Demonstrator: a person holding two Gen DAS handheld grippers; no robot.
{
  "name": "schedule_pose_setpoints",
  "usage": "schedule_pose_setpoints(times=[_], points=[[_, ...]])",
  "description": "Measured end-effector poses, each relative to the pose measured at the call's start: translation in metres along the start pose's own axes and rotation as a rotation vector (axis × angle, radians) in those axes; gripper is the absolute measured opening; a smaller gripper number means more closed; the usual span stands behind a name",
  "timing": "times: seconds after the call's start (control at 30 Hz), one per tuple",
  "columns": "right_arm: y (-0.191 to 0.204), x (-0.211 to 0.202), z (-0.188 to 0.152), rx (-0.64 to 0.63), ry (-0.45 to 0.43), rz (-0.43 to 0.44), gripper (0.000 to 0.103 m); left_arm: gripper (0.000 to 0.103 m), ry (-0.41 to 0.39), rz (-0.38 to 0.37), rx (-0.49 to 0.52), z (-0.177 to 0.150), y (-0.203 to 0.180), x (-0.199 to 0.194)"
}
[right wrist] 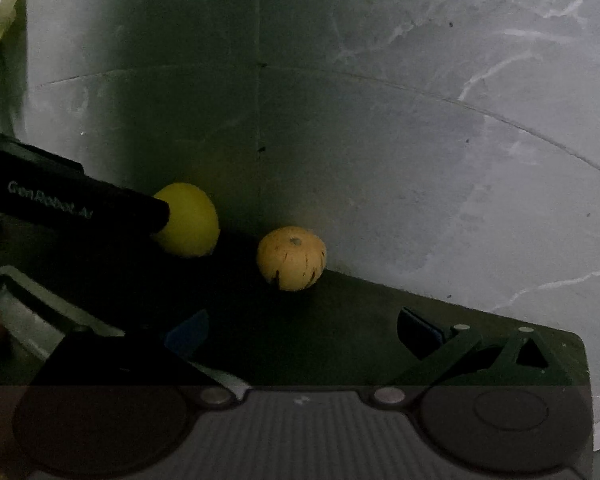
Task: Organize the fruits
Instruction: 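Grasp the pale apple with the right gripper while the left gripper grasps the lemon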
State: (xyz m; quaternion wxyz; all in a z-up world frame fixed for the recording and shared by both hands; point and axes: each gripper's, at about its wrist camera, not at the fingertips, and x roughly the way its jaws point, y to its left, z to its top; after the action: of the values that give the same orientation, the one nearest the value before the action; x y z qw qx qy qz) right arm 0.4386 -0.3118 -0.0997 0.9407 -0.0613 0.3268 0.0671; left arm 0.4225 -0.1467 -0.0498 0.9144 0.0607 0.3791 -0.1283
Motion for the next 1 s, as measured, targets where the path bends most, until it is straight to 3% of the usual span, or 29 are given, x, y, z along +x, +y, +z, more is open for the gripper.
schedule_pose_setpoints(times=[0.17, 0.47, 1.0], points=[[-0.004, 0.012, 0.005, 0.012, -0.024, 0.025, 0.1, 0.102, 0.021, -0.016, 0.004, 0.001, -0.01, 0.014], [-0.003, 0.034, 0.009, 0.017, -0.024, 0.061, 0.085, 0.102, 0.024, -0.036, -0.02, 0.002, -0.013, 0.024], [-0.002, 0.056, 0.009, -0.002, -0.02, 0.051, 0.064, 0.083, 0.043, -0.071, -0.038, 0.001, -0.001, 0.037]])
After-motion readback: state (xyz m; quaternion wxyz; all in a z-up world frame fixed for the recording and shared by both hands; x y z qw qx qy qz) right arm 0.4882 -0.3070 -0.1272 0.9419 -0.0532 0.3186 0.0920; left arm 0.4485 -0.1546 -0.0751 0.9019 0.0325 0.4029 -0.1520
